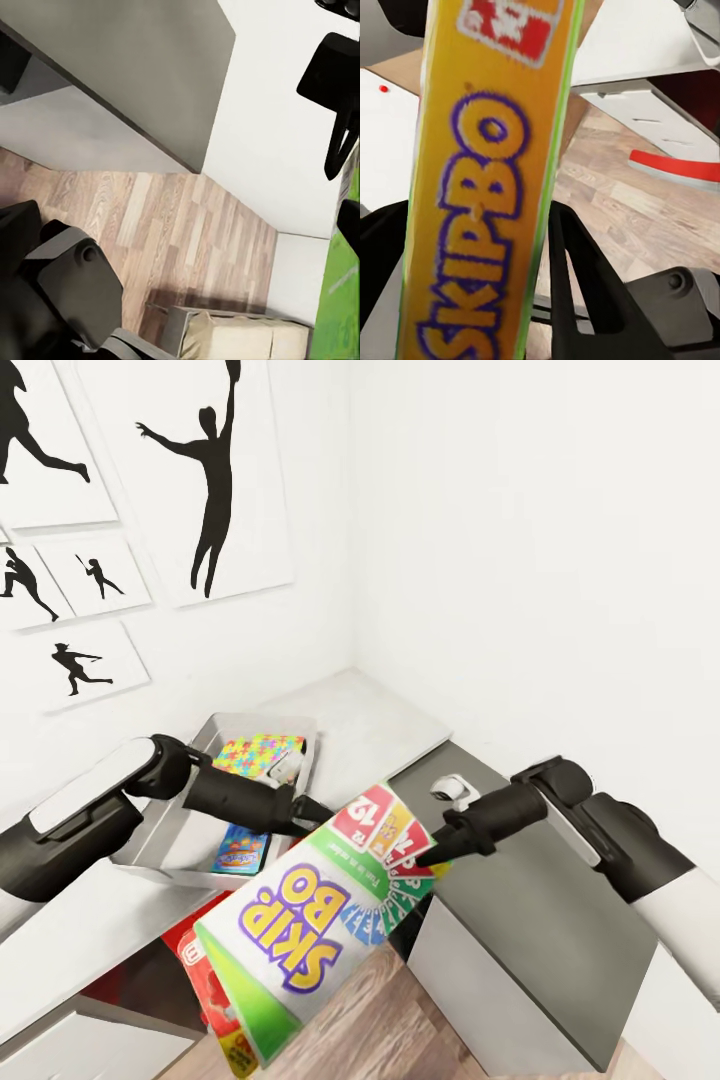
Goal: Put all the toys in the child's room - the three board games (two on the bed and one on the table), the two jigsaw puzzles on the table, and the tennis ball on the table - inside the toy box on the table in the child's room.
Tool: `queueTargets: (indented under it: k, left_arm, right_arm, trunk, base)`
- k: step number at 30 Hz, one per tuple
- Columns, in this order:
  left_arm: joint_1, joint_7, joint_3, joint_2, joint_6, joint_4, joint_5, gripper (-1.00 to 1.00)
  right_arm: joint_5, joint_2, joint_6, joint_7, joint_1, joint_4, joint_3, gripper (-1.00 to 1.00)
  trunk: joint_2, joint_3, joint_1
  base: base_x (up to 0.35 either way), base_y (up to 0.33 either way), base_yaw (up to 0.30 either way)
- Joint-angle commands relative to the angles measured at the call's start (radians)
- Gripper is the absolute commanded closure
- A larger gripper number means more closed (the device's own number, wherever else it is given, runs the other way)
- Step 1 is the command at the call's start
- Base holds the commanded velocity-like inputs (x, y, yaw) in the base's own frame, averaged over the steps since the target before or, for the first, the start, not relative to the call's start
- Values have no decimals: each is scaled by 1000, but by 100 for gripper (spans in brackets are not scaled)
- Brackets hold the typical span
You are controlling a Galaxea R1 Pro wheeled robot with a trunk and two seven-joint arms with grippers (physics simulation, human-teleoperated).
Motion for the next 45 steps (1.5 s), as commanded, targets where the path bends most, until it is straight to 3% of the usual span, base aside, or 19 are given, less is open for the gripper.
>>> queueTargets:
  k: [1,8,16,38,45]
  left_arm:
    - [-9,2,0,4,0,-31,68,-100]
    - [-60,-46,2,43,0,-31,68,-100]
    - [-121,-76,3,73,0,-31,68,-100]
    - [-143,-84,-7,93,0,-31,68,-100]
    - [-141,-86,-63,88,0,-31,68,-100]
  right_arm:
    - [36,8,15,-68,-4,16,4,100]
    - [85,33,15,-62,-16,66,0,100]
    - [99,41,15,-58,-19,74,-1,100]
    - [98,39,15,-56,-22,68,-1,100]
    - [95,26,15,-17,-41,55,-1,100]
  trunk:
    - [-1,-1,0]
    - [-1,-1,0]
    - [-1,-1,0]
    - [-1,-1,0]
    - [-1,-1,0]
  base:
    - [0,0,0]
    - [0,0,0]
    - [0,0,0]
    - [0,0,0]
    - [0,0,0]
